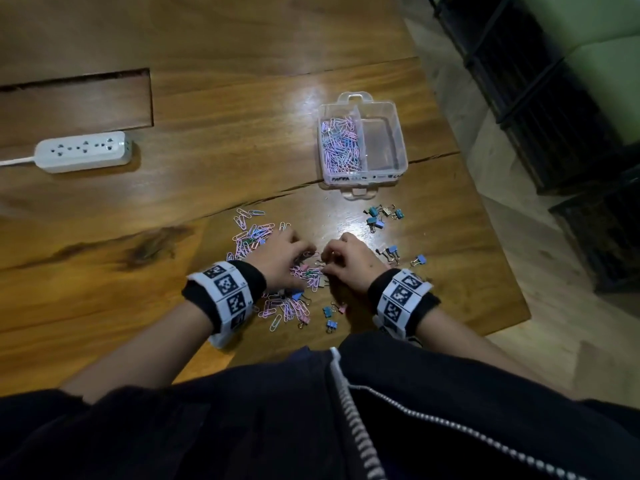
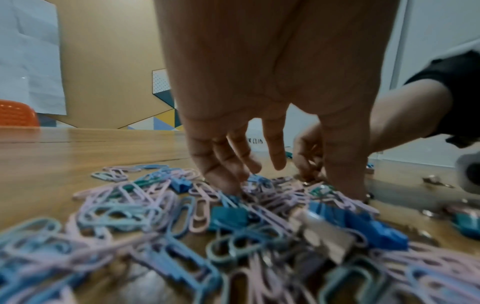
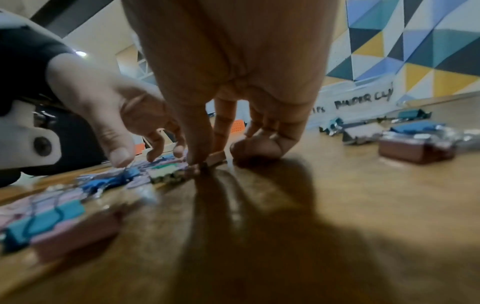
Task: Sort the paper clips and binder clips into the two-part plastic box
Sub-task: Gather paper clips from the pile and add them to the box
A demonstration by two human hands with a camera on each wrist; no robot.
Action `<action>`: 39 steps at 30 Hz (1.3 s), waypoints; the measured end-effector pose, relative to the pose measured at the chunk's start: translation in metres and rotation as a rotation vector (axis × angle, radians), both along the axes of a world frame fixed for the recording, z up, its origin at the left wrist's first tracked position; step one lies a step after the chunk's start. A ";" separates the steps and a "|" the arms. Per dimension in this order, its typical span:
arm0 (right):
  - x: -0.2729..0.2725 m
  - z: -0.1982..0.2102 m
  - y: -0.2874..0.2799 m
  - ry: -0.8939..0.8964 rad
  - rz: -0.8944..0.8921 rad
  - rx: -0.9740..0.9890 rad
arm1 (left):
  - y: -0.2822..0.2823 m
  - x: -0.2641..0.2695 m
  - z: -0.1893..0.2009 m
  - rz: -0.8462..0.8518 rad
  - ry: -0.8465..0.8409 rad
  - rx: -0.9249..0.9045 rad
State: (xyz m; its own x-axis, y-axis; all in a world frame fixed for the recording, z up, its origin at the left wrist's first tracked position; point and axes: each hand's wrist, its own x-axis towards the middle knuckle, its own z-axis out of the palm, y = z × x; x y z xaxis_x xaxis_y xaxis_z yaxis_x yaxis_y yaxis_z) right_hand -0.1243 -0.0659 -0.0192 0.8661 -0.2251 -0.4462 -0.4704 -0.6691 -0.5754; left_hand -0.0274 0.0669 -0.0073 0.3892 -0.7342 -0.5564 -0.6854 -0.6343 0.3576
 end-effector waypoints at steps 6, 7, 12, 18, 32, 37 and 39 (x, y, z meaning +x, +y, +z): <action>-0.013 0.000 -0.012 -0.114 -0.230 -0.179 | 0.000 -0.013 -0.004 0.009 -0.109 -0.053; -0.015 0.001 -0.007 -0.108 -0.190 -0.193 | 0.000 -0.014 -0.005 -0.006 -0.114 -0.061; -0.019 -0.005 0.017 0.015 -0.033 -0.179 | -0.002 -0.021 -0.008 -0.156 -0.270 -0.071; -0.034 -0.008 -0.005 -0.032 -0.279 -0.046 | -0.006 -0.027 -0.009 -0.339 -0.397 -0.074; -0.054 -0.009 0.003 -0.025 -0.110 -0.095 | 0.007 0.008 0.000 0.459 0.631 -0.372; -0.050 -0.005 0.010 -0.097 -0.013 -0.218 | 0.024 0.011 -0.002 0.515 0.872 -0.296; -0.044 -0.007 0.022 -0.082 0.099 -0.246 | 0.027 0.008 -0.003 0.637 0.964 -0.267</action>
State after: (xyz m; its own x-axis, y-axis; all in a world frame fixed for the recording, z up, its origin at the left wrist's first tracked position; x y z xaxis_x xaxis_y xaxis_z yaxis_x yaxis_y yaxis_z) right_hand -0.1681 -0.0435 -0.0258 0.9201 -0.2311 -0.3162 -0.3548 -0.8338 -0.4231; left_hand -0.0197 0.0939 -0.0102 0.2305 -0.6973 -0.6787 0.3515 -0.5908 0.7263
